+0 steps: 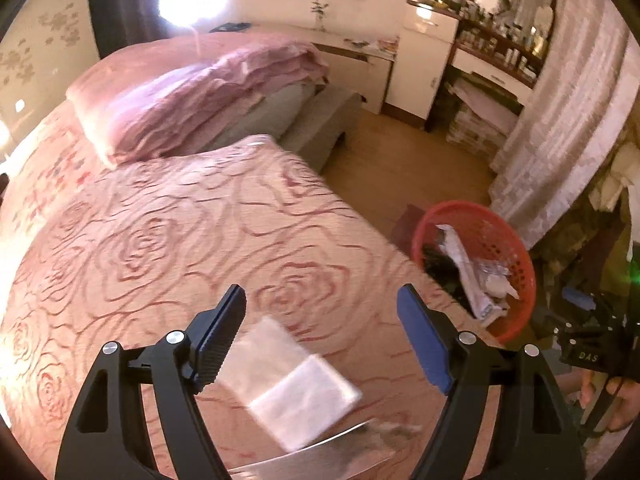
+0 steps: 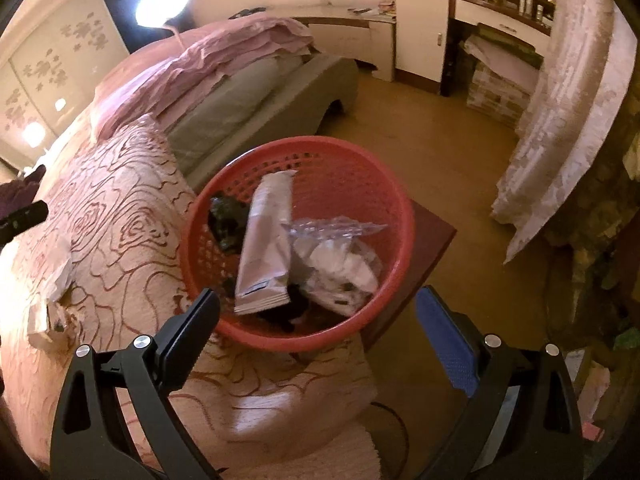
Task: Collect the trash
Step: 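Move the left tool to the bed and grasp the white printed box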
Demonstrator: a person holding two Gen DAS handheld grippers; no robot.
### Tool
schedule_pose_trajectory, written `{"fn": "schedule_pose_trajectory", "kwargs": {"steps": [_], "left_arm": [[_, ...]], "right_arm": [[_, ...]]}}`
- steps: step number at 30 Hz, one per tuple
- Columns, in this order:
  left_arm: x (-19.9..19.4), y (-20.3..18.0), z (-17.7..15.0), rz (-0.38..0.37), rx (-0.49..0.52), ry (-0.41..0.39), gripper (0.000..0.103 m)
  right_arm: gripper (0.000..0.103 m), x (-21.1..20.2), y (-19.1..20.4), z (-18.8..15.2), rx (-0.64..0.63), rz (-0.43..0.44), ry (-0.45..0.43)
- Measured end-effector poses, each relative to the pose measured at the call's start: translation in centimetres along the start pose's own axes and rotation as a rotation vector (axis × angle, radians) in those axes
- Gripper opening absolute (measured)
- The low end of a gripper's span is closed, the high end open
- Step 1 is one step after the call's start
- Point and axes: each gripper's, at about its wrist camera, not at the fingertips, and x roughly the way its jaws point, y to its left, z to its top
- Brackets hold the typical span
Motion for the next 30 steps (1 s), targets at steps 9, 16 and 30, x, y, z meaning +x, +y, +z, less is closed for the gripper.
{"fn": "schedule_pose_trajectory", "kwargs": {"steps": [9, 16, 30], "left_arm": [[-1.1, 3.4, -2.3, 0.028, -0.024, 0.016, 0.076], [-1.3, 2.6, -5.3, -0.01, 0.053, 0.052, 0.076], [-2.0, 1.4, -9.5, -0.108, 0.125, 0.113, 0.076]], "right_arm": [[0.095, 0.5, 2.0, -0.5, -0.038, 0.034, 0.022], [0.095, 0.7, 2.8, -0.6, -0.054, 0.044, 0.033], [0.095, 1.1, 3.8, -0.7, -0.068, 0.061, 0.051]]}}
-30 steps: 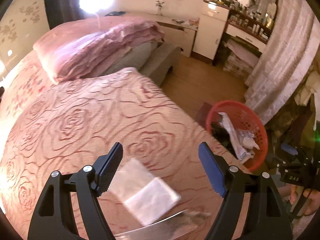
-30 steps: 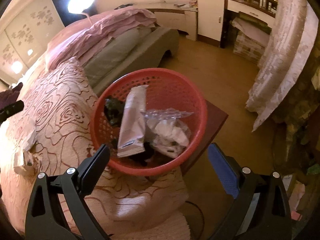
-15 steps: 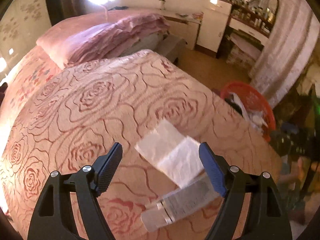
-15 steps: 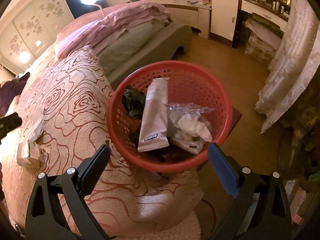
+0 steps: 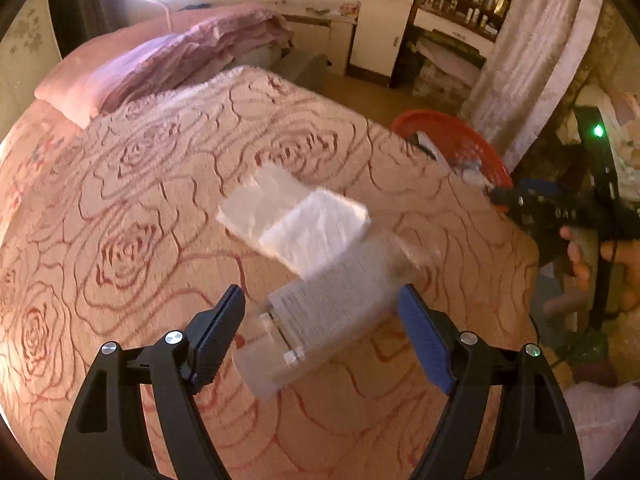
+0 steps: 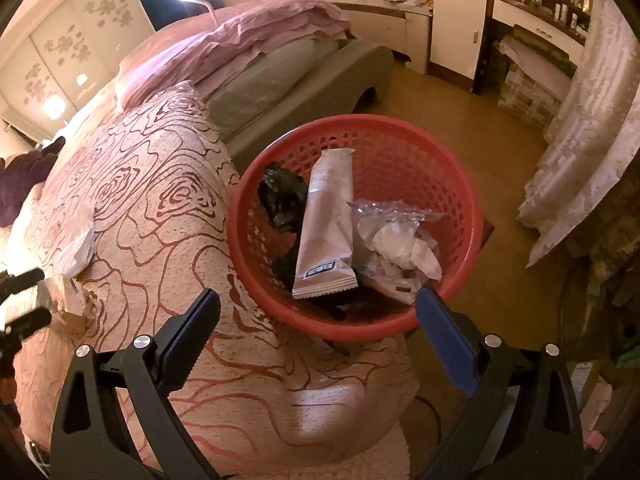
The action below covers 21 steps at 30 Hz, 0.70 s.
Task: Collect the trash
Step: 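Move the left tool to the bed and grasp the white printed box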
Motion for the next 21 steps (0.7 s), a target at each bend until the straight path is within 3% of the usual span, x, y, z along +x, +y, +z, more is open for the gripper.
{"fn": "schedule_pose_trajectory", "kwargs": {"steps": [5, 11, 21], "left_arm": [[0.0, -0.8, -1.2, 0.02, 0.041, 0.026, 0.076], [-0.5, -0.6, -0.2, 0.008, 0.039, -0.002, 0.076], [1.0, -3.0, -0.2, -0.029, 0.113, 0.043, 0.075]], "right_arm": [[0.095, 0.1, 0.3, 0.0, -0.005, 0.008, 0.006], [0.095, -0.1, 0.4, 0.0, -0.008, 0.011, 0.001], [0.095, -0.3, 0.6, 0.0, -0.01, 0.013, 0.002]]}}
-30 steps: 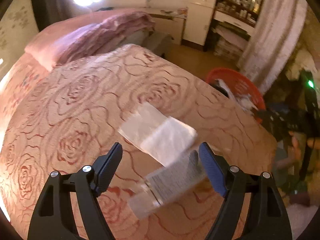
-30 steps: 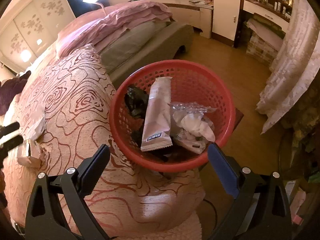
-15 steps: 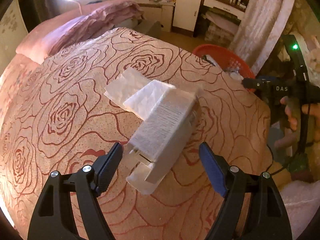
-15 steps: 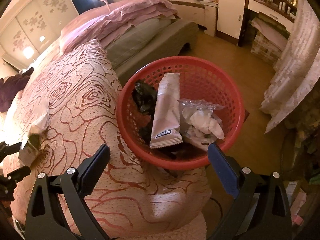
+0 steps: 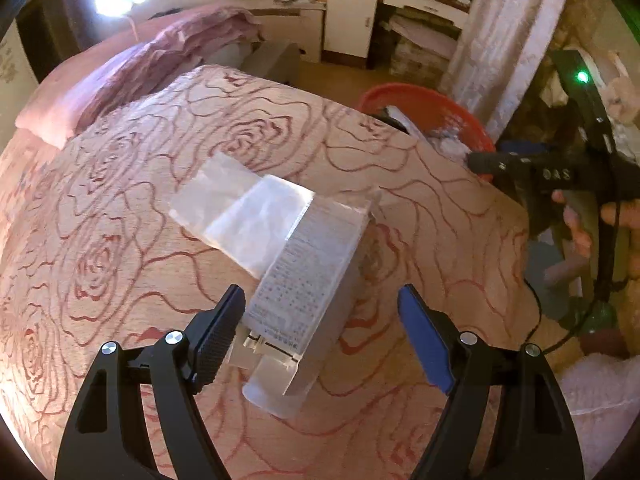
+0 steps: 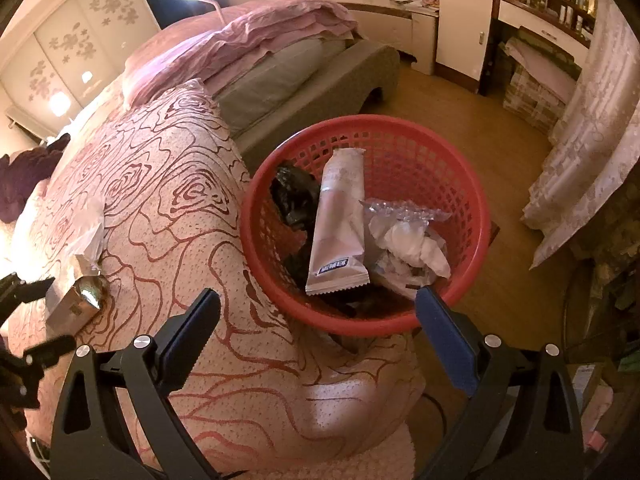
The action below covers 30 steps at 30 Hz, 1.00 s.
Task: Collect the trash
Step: 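Move the left tool to the bed and grasp the white printed box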
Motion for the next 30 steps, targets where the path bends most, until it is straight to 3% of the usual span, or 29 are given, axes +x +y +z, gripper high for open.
{"fn": "schedule_pose_trajectory", "kwargs": {"steps": [5, 8, 15, 30], "left_arm": [[0.9, -0.7, -0.4, 0.035, 0.002, 0.021, 0.07], [0.8, -0.7, -0.3, 0.063, -0.006, 0.01, 0.051], [0.0, -0.2, -0.9, 0.026, -0.063, -0.012, 0.034], [-3.8, 2.4, -5.1, -0.015, -0.231, -0.092, 0.031]], "right_arm": [[0.095, 0.1, 0.1, -0.1, 0.001, 0.002, 0.008], [0.095, 0.1, 0.3, -0.2, -0.004, 0.004, 0.009], [0.095, 0.1, 0.5, -0.2, -0.009, 0.008, 0.009], [0.095, 0.5, 5.3, 0.1, -0.126, 0.059, 0.013]]}}
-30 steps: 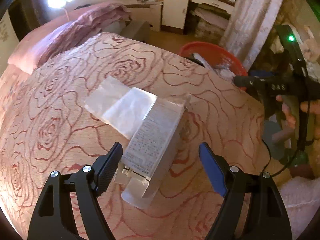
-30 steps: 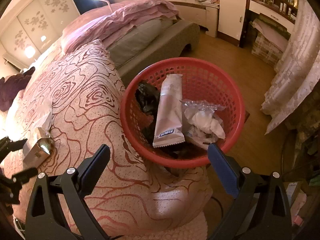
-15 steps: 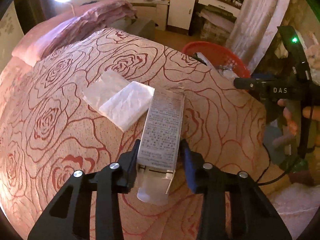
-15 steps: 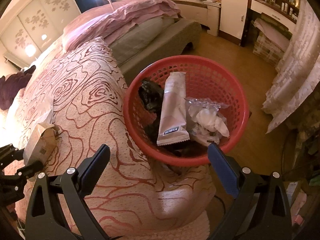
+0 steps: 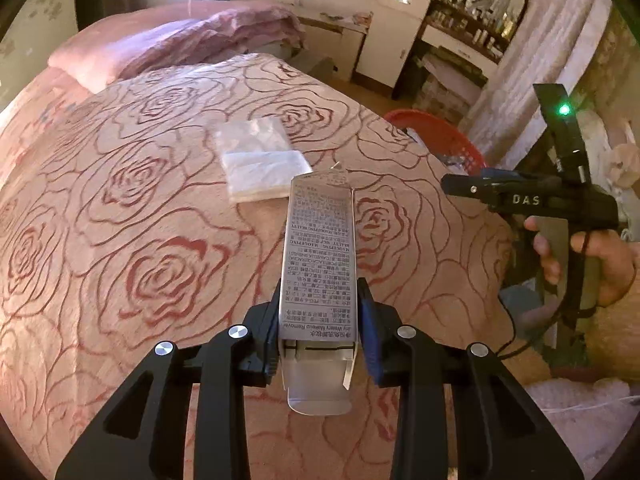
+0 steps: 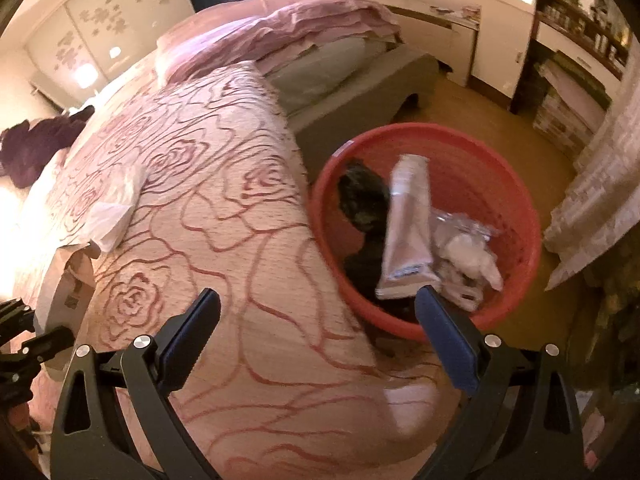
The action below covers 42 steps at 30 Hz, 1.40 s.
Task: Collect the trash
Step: 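Move the left tool to the bed and grasp the white printed box, then grasp the white tissue on the bed with the right tool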
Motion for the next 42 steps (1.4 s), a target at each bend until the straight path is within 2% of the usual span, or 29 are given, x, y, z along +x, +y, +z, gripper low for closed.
{"fn": "schedule_pose_trajectory", "kwargs": {"steps": [5, 9, 18, 24, 32, 36, 42], "left_arm": [[-1.3, 2.4, -0.3, 0.038, -0.086, -0.042, 0.031], [-2.0, 4.9, -0.2, 0.105, -0.161, -0.074, 0.031], [-2.1, 9.3, -0.4, 0.184, -0.34, -0.091, 0.031], [-1.7, 10.4, -0.7, 0.192, -0.381, -0.085, 0.031], [-1.4, 10.0, -0.6, 0.217, -0.369, -0.088, 0.031], [-1.4, 9.8, -0.7, 0.223, -0.363, -0.092, 0.031], [-1.3, 9.8, -0.7, 0.231, -0.359, -0.093, 0.031]], "right_arm": [[0.095, 0.4, 2.7, 0.7, -0.06, 0.025, 0.002], [0.095, 0.9, 5.4, 1.2, -0.117, 0.044, 0.008], [0.095, 1.7, 11.2, 2.9, -0.205, 0.093, 0.009], [0.095, 2.7, 14.6, 4.5, -0.253, 0.106, 0.002], [0.095, 4.5, 18.1, 5.0, -0.319, 0.085, -0.002], [0.084, 5.3, 18.8, 4.7, -0.347, 0.075, 0.02], [0.06, 4.7, 18.4, 4.6, -0.354, 0.06, 0.002]]}}
